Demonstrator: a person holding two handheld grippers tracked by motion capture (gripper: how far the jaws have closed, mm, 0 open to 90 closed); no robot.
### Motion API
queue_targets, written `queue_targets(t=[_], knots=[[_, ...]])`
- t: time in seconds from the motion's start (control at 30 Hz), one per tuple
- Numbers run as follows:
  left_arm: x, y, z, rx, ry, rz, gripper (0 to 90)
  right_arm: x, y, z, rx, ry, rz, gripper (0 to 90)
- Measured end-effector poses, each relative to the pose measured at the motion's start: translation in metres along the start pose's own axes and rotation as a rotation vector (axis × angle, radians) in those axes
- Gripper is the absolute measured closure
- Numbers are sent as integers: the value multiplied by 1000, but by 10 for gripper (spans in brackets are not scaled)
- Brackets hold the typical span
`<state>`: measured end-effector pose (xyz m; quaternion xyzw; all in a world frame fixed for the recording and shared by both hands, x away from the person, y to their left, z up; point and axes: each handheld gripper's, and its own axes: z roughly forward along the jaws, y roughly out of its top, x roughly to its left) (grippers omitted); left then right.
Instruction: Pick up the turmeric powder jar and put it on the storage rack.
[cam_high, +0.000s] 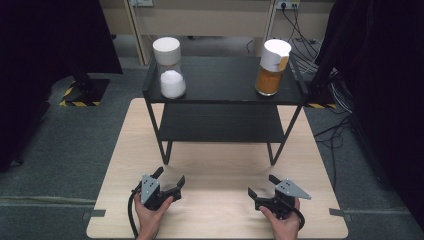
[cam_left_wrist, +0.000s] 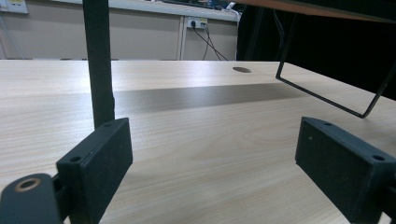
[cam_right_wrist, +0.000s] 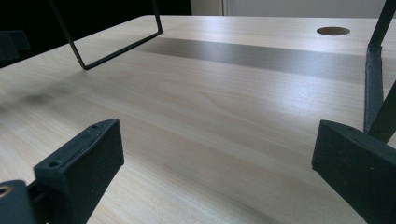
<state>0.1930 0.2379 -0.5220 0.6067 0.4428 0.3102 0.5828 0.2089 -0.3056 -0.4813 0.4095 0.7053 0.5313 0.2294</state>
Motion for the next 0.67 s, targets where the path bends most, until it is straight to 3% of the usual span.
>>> queue_targets(t=[0.67], knots=[[0, 1, 1, 5, 2, 3, 104, -1, -1, -1, -7, 0, 5, 26]])
